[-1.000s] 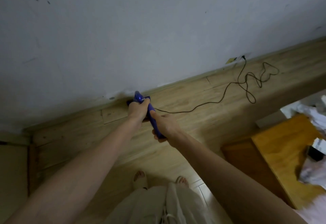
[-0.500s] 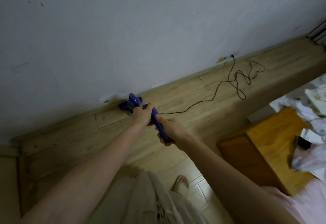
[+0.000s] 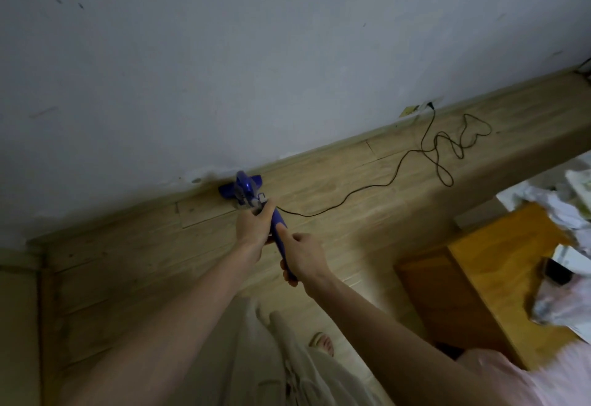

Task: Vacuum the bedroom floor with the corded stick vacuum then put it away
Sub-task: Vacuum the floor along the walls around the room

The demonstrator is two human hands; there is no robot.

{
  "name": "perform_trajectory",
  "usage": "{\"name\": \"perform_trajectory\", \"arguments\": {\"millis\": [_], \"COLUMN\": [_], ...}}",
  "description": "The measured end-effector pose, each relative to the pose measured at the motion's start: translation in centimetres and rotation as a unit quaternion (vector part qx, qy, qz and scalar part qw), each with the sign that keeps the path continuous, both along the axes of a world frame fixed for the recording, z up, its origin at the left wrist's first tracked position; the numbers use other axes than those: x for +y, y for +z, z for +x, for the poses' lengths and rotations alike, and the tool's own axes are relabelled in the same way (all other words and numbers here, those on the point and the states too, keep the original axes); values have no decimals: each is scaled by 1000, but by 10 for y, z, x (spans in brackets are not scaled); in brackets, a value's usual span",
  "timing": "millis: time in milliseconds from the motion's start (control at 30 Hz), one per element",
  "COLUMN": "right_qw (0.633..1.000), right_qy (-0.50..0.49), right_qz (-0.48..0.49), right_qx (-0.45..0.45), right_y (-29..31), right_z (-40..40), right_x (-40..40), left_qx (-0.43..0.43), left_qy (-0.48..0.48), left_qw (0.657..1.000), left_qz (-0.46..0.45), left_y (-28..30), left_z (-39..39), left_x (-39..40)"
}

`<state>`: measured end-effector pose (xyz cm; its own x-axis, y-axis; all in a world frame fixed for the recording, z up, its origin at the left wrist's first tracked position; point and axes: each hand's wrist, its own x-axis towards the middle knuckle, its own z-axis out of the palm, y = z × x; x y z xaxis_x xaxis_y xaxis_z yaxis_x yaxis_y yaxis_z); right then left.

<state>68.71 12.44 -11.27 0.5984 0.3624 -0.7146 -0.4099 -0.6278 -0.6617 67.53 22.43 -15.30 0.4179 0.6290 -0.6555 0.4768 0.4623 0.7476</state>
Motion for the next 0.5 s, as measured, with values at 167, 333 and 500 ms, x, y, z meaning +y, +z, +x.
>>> {"name": "perform_trajectory", "arguments": {"millis": [167,333,500], "right_qw": [1000,999,1000], "right_qy": [22,37,18], "right_qz": [-2,-11,20], "right_qx": [10,2,-3], "right_y": [1,4,14], "right_z": [9,7,3], "right_x": [3,-15,-28], "left_qx": [2,7,-6], "left_qy": [22,38,60], "left_qw": [1000,999,998], "left_qz": [4,6,-14], "left_y": [0,-2,3], "left_z": [2,-2,-8], "left_x": [4,-12,-25]}}
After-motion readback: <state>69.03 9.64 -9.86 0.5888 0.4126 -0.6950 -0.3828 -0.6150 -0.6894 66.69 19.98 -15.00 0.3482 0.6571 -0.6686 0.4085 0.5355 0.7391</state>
